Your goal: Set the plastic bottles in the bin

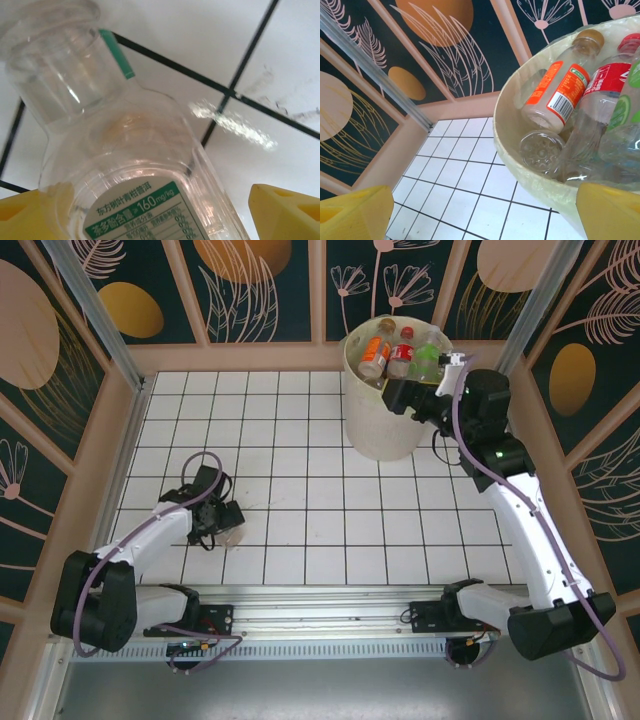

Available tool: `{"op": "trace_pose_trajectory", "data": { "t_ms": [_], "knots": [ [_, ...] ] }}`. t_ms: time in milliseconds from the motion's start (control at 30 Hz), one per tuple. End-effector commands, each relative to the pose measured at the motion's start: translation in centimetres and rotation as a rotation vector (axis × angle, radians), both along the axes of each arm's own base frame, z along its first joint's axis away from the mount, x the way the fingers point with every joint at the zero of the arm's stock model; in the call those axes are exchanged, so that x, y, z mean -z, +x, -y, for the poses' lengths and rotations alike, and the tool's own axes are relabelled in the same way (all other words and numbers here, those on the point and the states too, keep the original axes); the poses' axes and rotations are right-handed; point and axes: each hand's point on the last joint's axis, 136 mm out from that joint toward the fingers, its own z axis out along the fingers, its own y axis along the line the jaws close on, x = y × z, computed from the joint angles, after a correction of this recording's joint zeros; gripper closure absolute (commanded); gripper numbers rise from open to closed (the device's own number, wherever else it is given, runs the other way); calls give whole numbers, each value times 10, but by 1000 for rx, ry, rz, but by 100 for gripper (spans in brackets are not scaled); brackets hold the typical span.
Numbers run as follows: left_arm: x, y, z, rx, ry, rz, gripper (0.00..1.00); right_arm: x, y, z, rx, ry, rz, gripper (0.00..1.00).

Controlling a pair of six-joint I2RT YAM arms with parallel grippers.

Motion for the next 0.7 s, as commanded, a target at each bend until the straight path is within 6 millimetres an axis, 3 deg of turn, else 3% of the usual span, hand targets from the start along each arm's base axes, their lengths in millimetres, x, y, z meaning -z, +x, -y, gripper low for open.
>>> {"op": "trace_pose_trajectory", "data": {
  "t_ms": [0,167,267,467,567,667],
  "knots": [
    [2,-8,5,-25,-18,-12,14,-11,-6,-4,-16,32,35,5],
    [4,-8,8,-15,-24,-12,25,-8,-8,-6,-20,34,30,5],
    [4,-5,14,0,-35,-4,41,-5,-10,-8,-26,38,23,5],
    [1,-1,27,46,-45,15,45,14,-18,-16,-61,51,-26,5],
    [-13,11,43,104,-68,70,46,29,-24,-24,-101,69,-79,5],
    [-44,30,78,217,-148,199,46,44,-30,-30,-128,109,-140,5]
  ]
}}
